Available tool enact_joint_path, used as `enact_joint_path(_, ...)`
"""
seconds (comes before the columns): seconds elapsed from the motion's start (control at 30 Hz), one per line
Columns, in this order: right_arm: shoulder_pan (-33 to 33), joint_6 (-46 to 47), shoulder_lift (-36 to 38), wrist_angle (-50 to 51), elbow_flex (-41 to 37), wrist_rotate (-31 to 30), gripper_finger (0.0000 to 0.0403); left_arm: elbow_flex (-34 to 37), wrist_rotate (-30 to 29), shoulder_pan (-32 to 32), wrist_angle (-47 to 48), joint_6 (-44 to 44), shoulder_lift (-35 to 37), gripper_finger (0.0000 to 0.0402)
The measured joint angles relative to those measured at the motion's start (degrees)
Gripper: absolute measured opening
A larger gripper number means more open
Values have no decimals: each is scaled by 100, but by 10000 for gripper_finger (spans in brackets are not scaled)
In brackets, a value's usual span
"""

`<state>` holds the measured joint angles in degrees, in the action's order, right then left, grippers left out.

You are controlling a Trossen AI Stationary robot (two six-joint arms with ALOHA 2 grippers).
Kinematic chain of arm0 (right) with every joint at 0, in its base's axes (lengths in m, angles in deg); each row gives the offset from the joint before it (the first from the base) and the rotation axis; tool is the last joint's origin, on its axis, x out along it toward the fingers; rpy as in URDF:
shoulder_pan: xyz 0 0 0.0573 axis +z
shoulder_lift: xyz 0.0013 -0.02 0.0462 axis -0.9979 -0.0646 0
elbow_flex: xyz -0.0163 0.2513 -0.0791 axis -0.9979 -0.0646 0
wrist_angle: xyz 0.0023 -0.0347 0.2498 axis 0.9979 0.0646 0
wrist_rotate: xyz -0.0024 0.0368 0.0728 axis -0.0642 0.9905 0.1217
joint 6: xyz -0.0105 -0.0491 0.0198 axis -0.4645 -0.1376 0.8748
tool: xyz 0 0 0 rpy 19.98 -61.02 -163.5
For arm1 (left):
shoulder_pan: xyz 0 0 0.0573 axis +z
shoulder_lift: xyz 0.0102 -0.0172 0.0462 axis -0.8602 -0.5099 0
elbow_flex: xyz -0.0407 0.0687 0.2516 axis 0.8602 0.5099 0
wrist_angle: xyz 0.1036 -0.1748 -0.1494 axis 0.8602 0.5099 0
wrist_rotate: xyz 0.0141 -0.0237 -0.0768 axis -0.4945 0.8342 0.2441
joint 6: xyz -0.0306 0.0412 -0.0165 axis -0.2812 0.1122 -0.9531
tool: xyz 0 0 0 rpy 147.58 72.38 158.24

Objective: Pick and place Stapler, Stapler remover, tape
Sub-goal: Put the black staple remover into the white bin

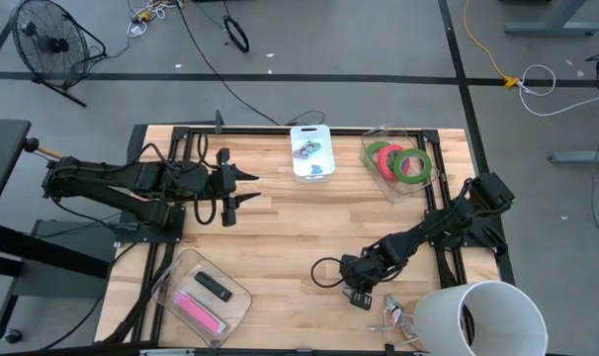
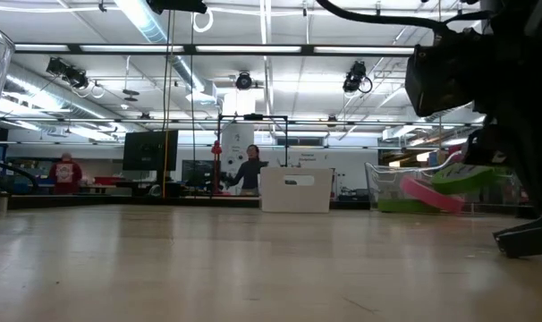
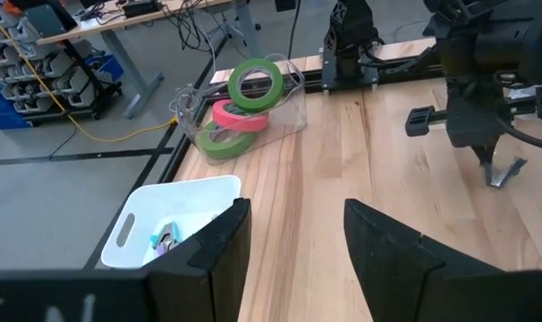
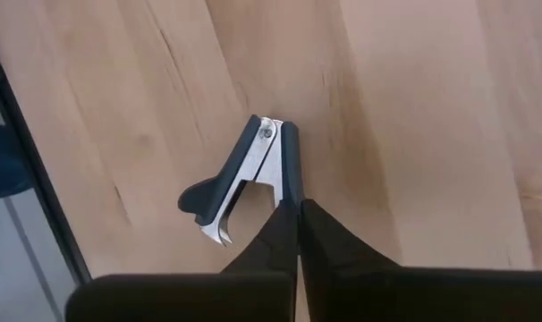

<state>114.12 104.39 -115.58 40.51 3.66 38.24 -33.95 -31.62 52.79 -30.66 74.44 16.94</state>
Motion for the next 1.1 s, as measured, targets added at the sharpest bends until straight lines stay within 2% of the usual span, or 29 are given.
enact_joint_path(0.2, -133, -3, 116, -55, -4, -91, 0, 0, -1, 0, 0, -4, 0, 183)
enact_joint_path(0.57, -610, -128, 673, -73, -4, -777, 0, 0, 1, 0, -4, -4, -2, 183)
enact_joint_path(0.87, -1468, -363, 1100, -78, -4, -936, 0, 0, -1, 0, -4, -4, -2, 183)
enact_joint_path(1.1, -2243, -1036, 1138, -404, -4, -914, 0, 0, 1, 0, -3, -3, -2, 183)
